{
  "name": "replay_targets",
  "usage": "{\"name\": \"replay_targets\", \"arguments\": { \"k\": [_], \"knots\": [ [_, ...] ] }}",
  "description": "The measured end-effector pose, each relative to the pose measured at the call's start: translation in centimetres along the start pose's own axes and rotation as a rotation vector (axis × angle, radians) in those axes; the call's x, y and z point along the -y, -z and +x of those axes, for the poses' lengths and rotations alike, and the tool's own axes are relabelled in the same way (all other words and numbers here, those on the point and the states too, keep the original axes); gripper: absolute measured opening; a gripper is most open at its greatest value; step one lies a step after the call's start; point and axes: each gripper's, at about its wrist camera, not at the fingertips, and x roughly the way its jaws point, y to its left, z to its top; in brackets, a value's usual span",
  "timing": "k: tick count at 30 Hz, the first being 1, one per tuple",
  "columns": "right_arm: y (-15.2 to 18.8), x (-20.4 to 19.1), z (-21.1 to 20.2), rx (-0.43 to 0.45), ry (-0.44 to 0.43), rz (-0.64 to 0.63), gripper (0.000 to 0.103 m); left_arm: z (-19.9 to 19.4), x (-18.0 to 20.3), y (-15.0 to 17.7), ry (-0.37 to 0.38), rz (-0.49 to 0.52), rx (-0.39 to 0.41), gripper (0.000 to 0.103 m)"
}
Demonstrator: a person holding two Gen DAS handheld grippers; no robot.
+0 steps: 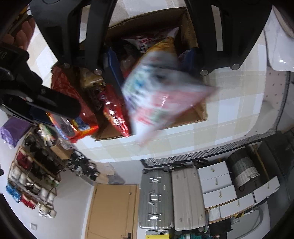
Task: Organize snacks
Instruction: 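Lower both snacks into the box and open both tools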
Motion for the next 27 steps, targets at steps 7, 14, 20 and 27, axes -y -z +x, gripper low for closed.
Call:
{"name": "replay_targets", "arguments": {
  "k": [7,14,20,27],
  "knots": [
    [0.3,-0.6,0.6,-0.028,0.008,-0.008,0.044,-0.2,-0.7,0.0,0.014,-0.021,0.006,0.056],
    [0.3,-0.3,1.4,-0.055,0.010,0.011,0.044,-2.7,-1.8,0.8,0.021,-0.041,0.050,0.070],
    [0.3,-0.7,1.7,-0.062,0.027,0.009,0.044,-4.8,-1.9,1.6,0.023,-0.055,0.068,0.072],
    [0.4,-1.3,1.6,-0.055,0.037,-0.003,0.044,-7.2,-2.1,1.9,0.019,-0.060,0.095,0.077]
  ]
}}
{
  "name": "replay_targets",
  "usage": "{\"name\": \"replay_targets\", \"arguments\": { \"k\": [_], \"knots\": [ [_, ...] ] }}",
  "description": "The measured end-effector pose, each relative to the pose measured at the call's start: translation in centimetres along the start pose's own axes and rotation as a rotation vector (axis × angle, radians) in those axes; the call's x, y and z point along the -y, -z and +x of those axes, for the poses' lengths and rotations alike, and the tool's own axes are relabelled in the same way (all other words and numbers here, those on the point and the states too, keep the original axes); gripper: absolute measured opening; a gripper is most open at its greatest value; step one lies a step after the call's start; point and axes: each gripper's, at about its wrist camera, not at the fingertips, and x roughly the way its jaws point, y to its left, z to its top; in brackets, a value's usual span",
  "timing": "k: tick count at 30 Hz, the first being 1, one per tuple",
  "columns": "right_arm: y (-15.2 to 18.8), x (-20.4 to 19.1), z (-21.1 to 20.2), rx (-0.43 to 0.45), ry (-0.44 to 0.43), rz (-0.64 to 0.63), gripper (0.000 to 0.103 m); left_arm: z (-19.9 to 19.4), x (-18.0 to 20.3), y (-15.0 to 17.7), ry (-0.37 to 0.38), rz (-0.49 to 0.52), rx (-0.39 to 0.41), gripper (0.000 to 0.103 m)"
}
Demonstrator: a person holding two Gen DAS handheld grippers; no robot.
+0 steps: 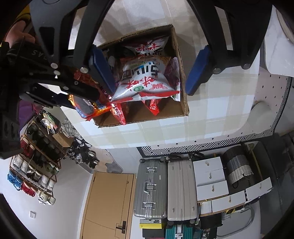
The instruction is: Organize snacks
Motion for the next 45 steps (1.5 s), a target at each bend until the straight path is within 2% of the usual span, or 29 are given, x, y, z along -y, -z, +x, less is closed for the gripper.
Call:
{"name": "replay_targets", "arguments": {
  "k": [9,15,19,29,35,36,37,39,42,45],
  "knots": [
    [0.4,-0.1,0.4,-0.027,0.016,0.019,0.044,-2.6,-0.3,0.9,-0.026,0.004,0.002,0.077],
    [0.3,-0.5,-0.7,0.006,0.044,0.017,0.046,-5.3,-0.8,1.5,-0.031,0.002,0.019,0.077],
    [0.4,-1.1,-2.2,0.031,0.043,0.011,0.046,-7.3,-1.1,2.1,-0.041,-0.006,0.036,0.078],
    [1.6,-4.7,-9.9,0.178,0.055,-0.060,0.048,-13.3,-0.1,5.1,-0.021,-0.041,0.114,0.080],
    [3.8,-6.4,-14.8,0.261,0.050,-0.109,0.059,-17.5,0.7,7.5,-0.031,-0.042,0.171,0.081],
    [4.3,-6.5,-15.4,0.273,0.051,-0.114,0.066,-18.2,0.8,8.2,-0.030,-0.046,0.185,0.081],
    [5.0,-6.8,-16.4,0.296,0.048,-0.122,0.072,-19.0,0.7,9.0,-0.021,-0.052,0.201,0.081],
    [6.5,-7.2,-17.7,0.327,0.042,-0.129,0.079,-20.1,0.5,10.4,-0.018,-0.057,0.230,0.082],
    [8.7,-7.1,-19.7,0.370,0.013,-0.113,0.080,-22.1,0.3,13.1,-0.039,-0.067,0.286,0.086],
    [11.1,-7.2,-21.7,0.422,0.005,-0.121,0.090,-23.5,0.1,15.4,-0.056,-0.077,0.306,0.088]
  ]
}}
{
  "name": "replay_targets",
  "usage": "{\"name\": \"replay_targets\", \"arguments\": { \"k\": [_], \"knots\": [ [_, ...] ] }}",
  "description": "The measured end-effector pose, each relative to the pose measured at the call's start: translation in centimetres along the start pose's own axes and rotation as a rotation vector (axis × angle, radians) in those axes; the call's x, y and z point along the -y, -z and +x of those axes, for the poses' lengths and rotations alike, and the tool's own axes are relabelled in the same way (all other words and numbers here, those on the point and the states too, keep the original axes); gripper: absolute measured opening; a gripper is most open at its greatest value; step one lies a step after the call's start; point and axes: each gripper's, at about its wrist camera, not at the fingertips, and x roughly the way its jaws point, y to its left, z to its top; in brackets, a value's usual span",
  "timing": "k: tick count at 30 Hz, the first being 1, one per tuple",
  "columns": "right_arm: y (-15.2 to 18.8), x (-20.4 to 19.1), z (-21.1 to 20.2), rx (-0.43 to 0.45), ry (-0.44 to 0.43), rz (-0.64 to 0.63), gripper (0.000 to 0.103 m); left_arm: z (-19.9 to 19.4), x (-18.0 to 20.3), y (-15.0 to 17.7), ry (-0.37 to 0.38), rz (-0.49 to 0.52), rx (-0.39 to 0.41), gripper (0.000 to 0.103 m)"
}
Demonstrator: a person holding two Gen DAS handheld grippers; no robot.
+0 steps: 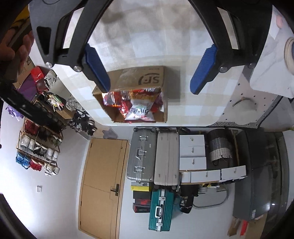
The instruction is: Organize snacks
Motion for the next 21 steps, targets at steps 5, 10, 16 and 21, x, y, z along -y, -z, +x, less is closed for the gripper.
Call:
{"name": "replay_targets", "arguments": {
  "k": [5,10,16,21],
  "knots": [
    [2.1,0.0,-4.2,0.093,0.012,-0.032,0.100,-3.5,-1.2,2.4,-0.030,-0.026,0.028,0.102],
    [4.6,0.5,-7.3,0.165,0.028,-0.055,0.100,-6.0,-2.3,4.4,-0.066,-0.024,0.117,0.102],
    [9.0,1.6,-7.6,0.172,0.116,-0.107,0.101,-4.6,-3.1,6.7,-0.088,-0.014,0.126,0.102],
    [12.2,3.1,-6.1,0.164,0.190,-0.112,0.101,-0.7,-3.7,7.6,-0.137,-0.009,0.154,0.102]
  ]
}}
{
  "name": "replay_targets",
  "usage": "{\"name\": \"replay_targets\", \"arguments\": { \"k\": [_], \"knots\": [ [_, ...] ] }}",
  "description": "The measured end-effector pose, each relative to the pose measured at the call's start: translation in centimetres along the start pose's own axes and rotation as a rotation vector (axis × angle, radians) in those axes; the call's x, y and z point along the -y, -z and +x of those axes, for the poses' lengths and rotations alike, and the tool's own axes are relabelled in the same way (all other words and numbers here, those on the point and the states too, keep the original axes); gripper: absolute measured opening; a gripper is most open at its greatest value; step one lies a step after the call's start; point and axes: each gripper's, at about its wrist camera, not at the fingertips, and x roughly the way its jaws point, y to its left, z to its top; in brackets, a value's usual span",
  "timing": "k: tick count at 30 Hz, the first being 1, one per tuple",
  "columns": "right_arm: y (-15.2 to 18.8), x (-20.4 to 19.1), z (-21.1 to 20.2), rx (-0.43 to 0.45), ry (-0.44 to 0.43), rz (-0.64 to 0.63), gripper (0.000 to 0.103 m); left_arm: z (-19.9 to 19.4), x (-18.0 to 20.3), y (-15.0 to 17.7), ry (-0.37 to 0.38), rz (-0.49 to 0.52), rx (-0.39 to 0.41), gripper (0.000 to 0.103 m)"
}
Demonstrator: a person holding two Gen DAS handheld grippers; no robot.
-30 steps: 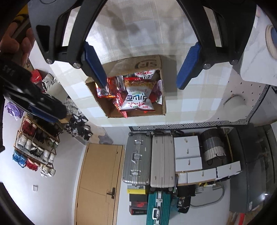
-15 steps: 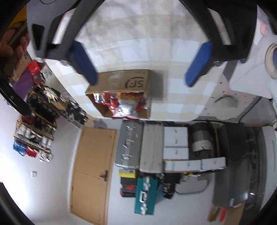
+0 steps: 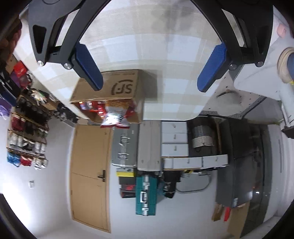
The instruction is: Organize snacks
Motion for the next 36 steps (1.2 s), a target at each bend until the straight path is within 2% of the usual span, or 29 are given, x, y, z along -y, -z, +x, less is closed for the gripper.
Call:
{"name": "replay_targets", "arguments": {
  "k": [5,8,11,21,29,36],
  "knots": [
    [1.6,1.0,2.0,0.020,0.069,-0.012,0.101,3.7,0.5,2.6,0.006,0.019,-0.033,0.102],
    [2.2,1.5,2.7,0.033,0.087,-0.009,0.101,5.0,0.5,3.8,-0.021,0.024,0.000,0.102],
    [3.2,1.6,3.1,0.053,0.104,-0.018,0.101,6.2,0.5,4.8,-0.012,0.021,0.005,0.102],
    [3.7,1.6,4.7,0.009,0.098,-0.006,0.101,7.7,1.1,6.6,-0.003,0.059,0.052,0.102],
    [4.0,1.8,5.1,-0.007,0.082,0.004,0.101,9.4,1.2,6.8,-0.022,0.043,-0.008,0.102],
    [4.0,2.3,5.2,-0.011,0.081,0.025,0.102,9.9,0.9,7.1,-0.028,0.039,-0.020,0.102]
  ]
}}
